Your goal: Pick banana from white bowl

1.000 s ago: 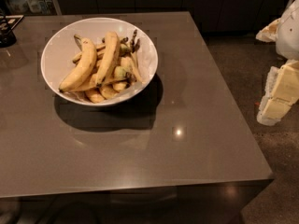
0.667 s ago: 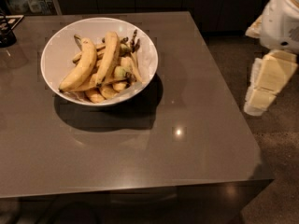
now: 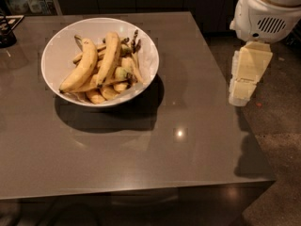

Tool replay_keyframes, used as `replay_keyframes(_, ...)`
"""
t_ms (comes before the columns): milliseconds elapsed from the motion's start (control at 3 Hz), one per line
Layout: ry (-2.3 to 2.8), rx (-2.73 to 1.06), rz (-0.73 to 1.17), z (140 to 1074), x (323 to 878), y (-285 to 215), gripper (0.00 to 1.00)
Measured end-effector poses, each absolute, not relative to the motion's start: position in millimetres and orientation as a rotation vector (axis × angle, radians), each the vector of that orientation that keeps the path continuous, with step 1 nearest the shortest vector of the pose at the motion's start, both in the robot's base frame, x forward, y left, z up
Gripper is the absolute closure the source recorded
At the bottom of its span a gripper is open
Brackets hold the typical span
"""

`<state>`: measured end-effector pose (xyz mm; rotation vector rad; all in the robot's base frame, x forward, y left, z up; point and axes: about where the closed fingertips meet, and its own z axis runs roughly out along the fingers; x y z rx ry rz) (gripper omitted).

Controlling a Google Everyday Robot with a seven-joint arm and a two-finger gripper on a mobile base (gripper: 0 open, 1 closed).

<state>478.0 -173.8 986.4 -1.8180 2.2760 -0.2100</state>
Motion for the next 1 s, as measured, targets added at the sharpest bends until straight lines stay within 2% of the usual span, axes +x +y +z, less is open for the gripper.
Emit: replay_keyframes(1000, 2.371, -1.439, -0.113, 1032.8, 527.3, -141.4, 0.0)
